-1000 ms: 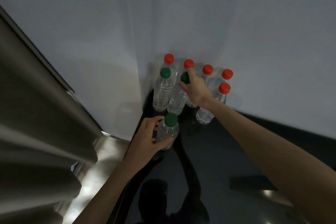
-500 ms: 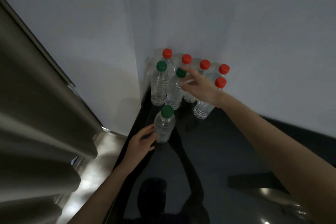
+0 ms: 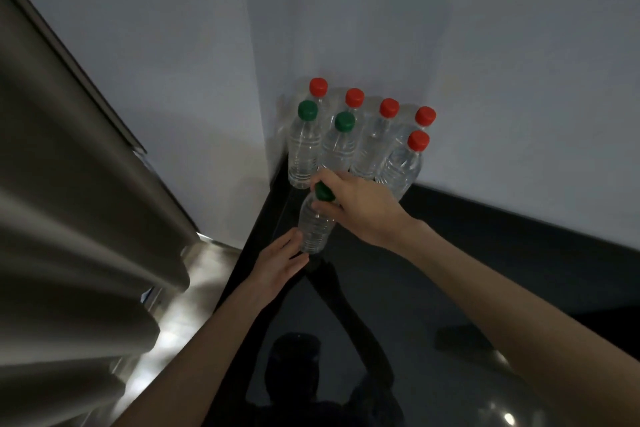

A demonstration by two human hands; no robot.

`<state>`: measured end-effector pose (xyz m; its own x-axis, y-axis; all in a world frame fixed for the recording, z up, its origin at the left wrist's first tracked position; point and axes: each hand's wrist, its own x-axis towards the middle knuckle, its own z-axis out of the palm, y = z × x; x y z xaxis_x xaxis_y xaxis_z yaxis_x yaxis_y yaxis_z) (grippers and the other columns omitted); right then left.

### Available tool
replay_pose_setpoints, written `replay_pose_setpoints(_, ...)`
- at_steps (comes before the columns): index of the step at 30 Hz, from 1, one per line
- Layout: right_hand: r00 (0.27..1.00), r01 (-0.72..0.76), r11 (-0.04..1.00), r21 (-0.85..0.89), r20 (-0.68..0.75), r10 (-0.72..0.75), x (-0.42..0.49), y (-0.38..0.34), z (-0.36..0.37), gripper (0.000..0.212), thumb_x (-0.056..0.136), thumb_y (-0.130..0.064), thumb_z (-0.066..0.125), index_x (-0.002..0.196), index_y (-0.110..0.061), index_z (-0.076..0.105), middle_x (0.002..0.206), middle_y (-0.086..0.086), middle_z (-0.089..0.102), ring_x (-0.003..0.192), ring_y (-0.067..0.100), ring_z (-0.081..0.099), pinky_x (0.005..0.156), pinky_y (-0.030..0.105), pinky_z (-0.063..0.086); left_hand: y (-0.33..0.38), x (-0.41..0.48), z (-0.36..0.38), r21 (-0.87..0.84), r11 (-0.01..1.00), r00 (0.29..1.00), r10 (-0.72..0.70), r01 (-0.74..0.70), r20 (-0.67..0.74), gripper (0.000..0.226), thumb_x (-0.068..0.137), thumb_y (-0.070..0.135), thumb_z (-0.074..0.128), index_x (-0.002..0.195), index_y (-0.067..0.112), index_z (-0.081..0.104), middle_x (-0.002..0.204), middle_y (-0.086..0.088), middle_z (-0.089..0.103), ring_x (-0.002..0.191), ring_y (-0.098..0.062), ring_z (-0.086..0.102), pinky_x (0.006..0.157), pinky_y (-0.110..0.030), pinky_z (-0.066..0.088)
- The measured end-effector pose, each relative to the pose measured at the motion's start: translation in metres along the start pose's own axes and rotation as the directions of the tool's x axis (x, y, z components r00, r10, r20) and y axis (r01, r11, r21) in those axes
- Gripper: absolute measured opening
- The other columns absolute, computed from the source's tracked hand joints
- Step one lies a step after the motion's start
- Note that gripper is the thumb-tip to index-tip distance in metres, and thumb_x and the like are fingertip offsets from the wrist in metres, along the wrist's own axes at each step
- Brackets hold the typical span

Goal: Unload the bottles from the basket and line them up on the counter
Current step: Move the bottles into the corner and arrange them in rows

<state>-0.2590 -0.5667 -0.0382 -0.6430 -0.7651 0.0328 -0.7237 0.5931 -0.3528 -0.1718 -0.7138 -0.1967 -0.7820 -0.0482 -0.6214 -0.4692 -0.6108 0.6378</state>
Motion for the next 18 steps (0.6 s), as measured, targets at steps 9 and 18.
replay_pose_setpoints(9,0.992,-0.092,0.977,-0.191,-0.101,0.073,0.004,0.054,-0.022,0.027,0.090,-0.034,0.059,0.111,-0.018,0.052,0.090,0.006,0.065,0.087,0.024,0.055,0.075,0.033,0.040,-0.001,0.034,0.072,-0.244,0.969,0.995,-0.070,0.050,-0.072,0.046,0.091,0.005,0.062,0.133,-0.004,0.048,0.125,-0.011,0.061,0.117,-0.019,0.057,0.107,-0.032,0.041)
replay_pose_setpoints(18,0.988,-0.105,0.949,-0.296,-0.136,0.067,0.030,0.084,-0.037,0.029,0.091,-0.035,0.058,0.112,-0.016,0.055,0.088,0.007,0.067,0.087,0.028,0.057,0.081,0.035,0.037,0.011,0.057,0.112,-0.337,0.941,0.998,-0.054,0.036,-0.044,0.045,0.091,-0.017,0.041,0.135,-0.006,0.048,0.116,-0.012,0.062,0.088,-0.010,0.060,0.086,-0.019,0.050)
